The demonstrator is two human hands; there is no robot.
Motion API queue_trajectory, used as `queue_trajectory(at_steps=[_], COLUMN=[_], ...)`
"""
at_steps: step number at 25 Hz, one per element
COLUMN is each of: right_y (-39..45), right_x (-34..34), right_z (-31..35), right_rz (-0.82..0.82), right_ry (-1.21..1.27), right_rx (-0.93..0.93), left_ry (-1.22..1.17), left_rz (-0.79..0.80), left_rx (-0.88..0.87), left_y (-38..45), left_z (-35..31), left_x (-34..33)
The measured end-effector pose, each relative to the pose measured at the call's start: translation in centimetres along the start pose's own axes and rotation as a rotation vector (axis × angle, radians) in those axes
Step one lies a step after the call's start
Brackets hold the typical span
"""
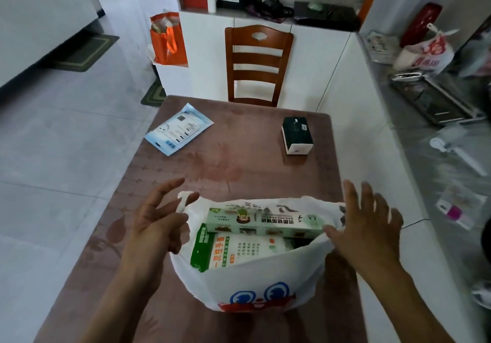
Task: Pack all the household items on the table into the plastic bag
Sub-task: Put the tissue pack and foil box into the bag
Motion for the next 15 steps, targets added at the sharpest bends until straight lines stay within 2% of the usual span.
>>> queue_trajectory(at_steps=[1, 2, 3, 5, 6, 7, 9, 11, 13, 15], right_y=[-0.1, -0.4, -0.4, -0.5, -0.5, -0.6, -1.2, -1.7, -2.0, -0.7], right_x=[-1.4, -2.5, -3.0, -1.2, 0.4, 2.0, 4.3, 4.2, 3.2, 3.2], right_z=[-1.9, -2.3, -1.5, 0.5, 1.4, 2.2, 3.8, 5.4, 6.7, 6.2], right_rz=[0.198, 0.332, 0.398, 0.405, 0.402, 0.383, 0.318, 0.323, 0.375, 0.259], right_ry=[0.148, 0.431, 0.859, 1.581, 1.804, 1.890, 1.845, 1.692, 1.520, 1.226], right_rx=[-0.124, -0.193, -0.215, -0.206, -0.132, -0.046, 0.103, 0.081, 0.017, 0.009], left_ry=[0.006, 0.010, 0.003, -0.047, -0.073, -0.089, -0.055, 0.072, 0.207, 0.303], left_rz=[0.001, -0.004, -0.015, -0.044, -0.060, -0.074, -0.096, -0.106, -0.110, -0.141], left_rx=[-0.019, -0.038, -0.059, -0.136, -0.193, -0.251, -0.328, -0.321, -0.239, -0.202], left_y=[0.0, 0.1, 0.1, 0.3, 0.2, 0.1, -0.3, -0.8, -0.9, 0.0], left_z=[0.0, 0.0, -0.2, -1.0, -1.7, -2.5, -3.4, -2.4, -0.6, 0.0], left_x=[-0.7, -1.3, -1.8, -1.9, -1.4, -0.7, 0.5, 1.0, 1.5, 2.6])
Point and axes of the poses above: each hand's wrist, its own y-axis towards the middle knuckle, its own x-axis out of the back of the hand, z = x × y, the point moved 8 cm from there along y, towards the middle knuckle, and after that the axes turned 6 degrees about -y, right-handed, at the moved point
